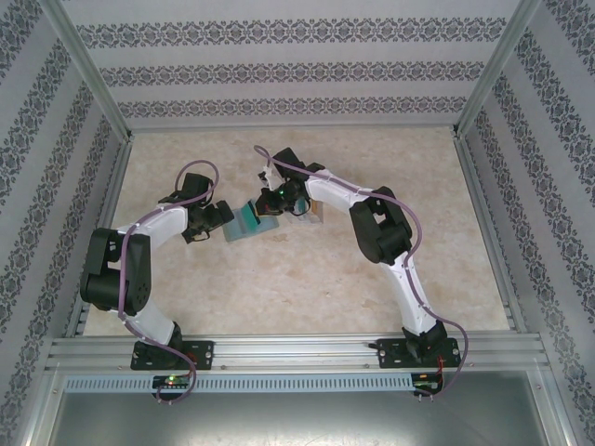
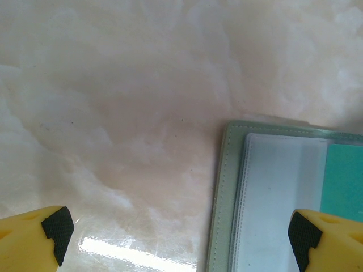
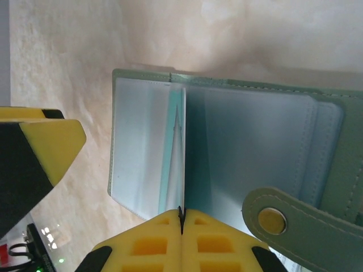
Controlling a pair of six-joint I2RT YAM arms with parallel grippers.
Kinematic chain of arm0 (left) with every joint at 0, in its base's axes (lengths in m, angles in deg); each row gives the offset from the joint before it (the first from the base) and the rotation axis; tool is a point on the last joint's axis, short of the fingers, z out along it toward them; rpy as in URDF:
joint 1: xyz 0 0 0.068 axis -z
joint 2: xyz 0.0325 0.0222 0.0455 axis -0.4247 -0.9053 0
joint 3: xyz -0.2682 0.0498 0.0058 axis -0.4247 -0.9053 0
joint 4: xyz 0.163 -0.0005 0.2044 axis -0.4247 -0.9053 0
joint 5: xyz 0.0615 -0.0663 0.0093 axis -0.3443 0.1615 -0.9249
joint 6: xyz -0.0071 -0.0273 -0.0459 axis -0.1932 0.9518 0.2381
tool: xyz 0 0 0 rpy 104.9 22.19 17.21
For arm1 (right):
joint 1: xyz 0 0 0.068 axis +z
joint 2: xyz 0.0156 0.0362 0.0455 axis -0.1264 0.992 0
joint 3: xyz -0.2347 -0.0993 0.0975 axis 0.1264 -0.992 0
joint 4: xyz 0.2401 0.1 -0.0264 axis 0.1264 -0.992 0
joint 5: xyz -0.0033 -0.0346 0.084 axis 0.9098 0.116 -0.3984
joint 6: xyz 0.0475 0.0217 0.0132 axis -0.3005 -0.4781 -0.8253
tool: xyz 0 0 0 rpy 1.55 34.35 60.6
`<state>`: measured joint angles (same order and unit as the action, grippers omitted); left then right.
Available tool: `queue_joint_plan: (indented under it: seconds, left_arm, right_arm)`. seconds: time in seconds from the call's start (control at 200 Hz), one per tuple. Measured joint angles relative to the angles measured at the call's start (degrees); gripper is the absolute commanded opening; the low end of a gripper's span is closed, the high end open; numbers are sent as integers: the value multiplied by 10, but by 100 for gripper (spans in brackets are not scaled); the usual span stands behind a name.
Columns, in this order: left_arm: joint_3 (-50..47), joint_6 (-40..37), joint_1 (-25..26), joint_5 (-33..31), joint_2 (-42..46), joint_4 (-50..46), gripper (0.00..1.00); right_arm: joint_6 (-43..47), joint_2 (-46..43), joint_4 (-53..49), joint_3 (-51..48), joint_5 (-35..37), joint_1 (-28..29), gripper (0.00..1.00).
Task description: Put the credit cards into the card holder
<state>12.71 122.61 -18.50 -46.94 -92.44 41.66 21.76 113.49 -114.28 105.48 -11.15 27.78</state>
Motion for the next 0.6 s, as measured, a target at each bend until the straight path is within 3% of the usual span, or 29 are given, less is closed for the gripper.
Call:
queue_joint_plan:
  seconds: [0.6]
  left_arm:
    - [-3, -2, 0, 2, 8, 0, 99]
  right_arm:
    - [-97, -18, 29, -29, 12, 3, 0]
